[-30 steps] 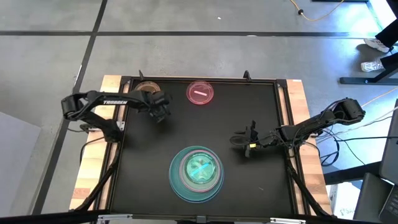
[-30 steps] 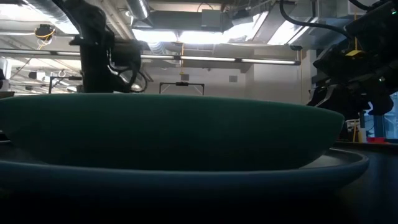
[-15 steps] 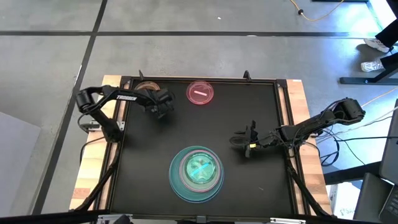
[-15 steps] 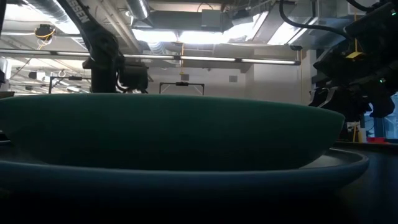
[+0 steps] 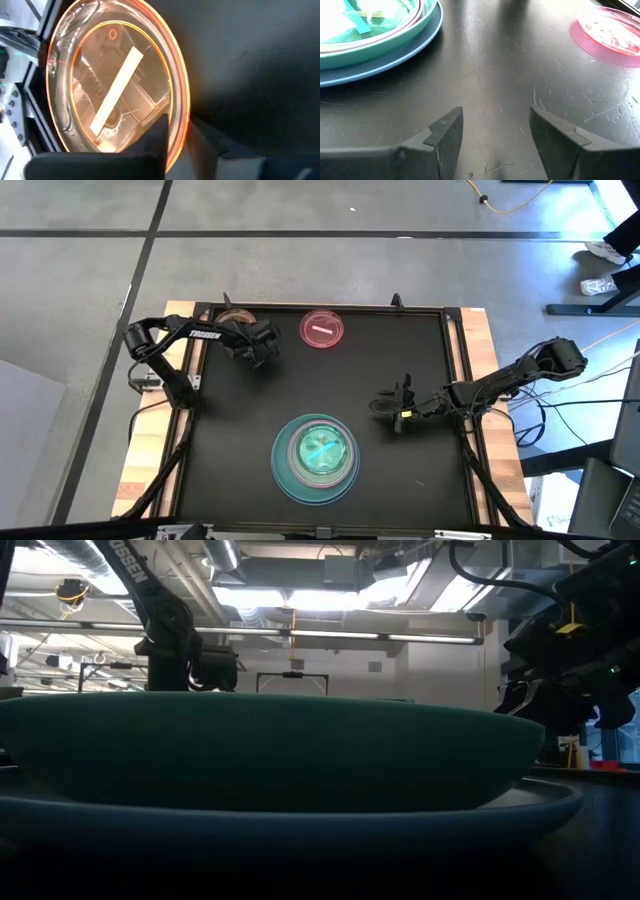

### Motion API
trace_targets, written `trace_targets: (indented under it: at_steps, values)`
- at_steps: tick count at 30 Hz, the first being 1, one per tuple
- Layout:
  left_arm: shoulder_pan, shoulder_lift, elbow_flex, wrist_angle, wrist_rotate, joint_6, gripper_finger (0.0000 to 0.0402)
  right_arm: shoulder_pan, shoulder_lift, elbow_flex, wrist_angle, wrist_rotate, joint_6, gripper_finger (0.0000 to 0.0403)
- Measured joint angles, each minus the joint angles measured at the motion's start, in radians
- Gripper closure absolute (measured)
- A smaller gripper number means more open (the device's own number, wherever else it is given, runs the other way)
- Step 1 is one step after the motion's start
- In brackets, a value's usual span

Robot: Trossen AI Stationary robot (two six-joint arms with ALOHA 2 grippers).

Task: Stack plastic plates
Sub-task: Stack the orange plate on top of the small light blue plate

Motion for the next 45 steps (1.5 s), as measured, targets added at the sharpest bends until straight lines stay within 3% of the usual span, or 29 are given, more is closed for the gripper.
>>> trace_targets:
  at_steps: [4, 19, 32, 45]
  values:
    - [-0.005, 0.001, -0.001, 0.0, 0.002, 0.0, 0.0393, 0.0, 0.0, 0.0, 0.0, 0.0, 0.0, 0.0182]
    - [-0.14, -0.078, -0.005, -0.059, -0.016, -0.001, 0.0397, 0.0, 0.0, 0.0, 0.001, 0.0, 0.0, 0.0182]
    - [-0.435, -0.208, -0.003, -0.061, 0.031, -0.08, 0.0394, 0.0, 0.0, 0.0, 0.002, 0.0, 0.0, 0.0182]
    - [-0.76, -0.217, 0.031, 0.052, 0.153, -0.122, 0.0393, 0.0, 0.0, 0.0, 0.002, 0.0, 0.001, 0.0182]
